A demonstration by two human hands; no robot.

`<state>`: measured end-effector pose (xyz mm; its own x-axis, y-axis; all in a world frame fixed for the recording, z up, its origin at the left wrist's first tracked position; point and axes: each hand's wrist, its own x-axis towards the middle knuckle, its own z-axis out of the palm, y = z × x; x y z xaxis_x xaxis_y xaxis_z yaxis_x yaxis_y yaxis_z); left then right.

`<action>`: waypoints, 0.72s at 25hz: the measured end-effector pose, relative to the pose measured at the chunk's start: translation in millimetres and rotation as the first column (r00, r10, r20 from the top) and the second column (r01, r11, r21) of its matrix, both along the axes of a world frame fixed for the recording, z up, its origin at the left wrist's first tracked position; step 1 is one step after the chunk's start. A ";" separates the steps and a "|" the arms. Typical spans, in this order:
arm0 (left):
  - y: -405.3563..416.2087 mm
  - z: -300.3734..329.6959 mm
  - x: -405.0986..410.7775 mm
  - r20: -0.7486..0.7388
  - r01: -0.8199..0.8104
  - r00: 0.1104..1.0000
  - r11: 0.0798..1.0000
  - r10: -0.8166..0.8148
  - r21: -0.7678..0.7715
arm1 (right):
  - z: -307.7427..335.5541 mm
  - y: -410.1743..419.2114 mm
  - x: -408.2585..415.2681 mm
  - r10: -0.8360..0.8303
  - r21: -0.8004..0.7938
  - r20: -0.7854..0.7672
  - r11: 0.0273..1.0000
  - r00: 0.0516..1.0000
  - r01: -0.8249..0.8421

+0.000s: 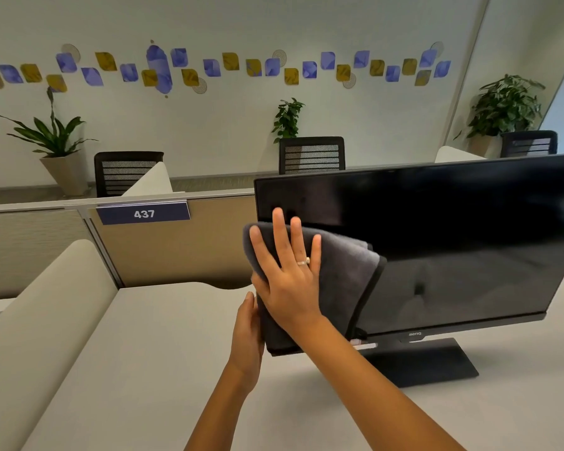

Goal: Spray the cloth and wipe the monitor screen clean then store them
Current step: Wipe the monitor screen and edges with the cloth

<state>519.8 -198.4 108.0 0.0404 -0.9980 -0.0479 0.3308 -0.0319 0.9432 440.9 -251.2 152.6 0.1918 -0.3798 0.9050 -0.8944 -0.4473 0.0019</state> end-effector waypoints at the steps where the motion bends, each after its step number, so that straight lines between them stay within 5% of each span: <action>1: -0.2 -0.2 -0.2 0.014 -0.015 1.000 1.000 0.015 -0.008 | 15.5 -3.0 2.4 0.006 -0.021 0.013 1.000 1.000 -0.006; 8: -0.3 -1.2 -1.6 0.061 0.086 0.995 0.991 -0.081 -0.100 | 75.0 -13.6 -28.4 -0.061 -0.054 0.094 0.996 0.994 0.066; 18: -2.4 -5.5 -5.9 0.147 0.061 0.987 0.998 -0.059 -0.013 | 35.0 -9.6 -135.5 -0.265 0.140 0.528 0.964 0.807 0.225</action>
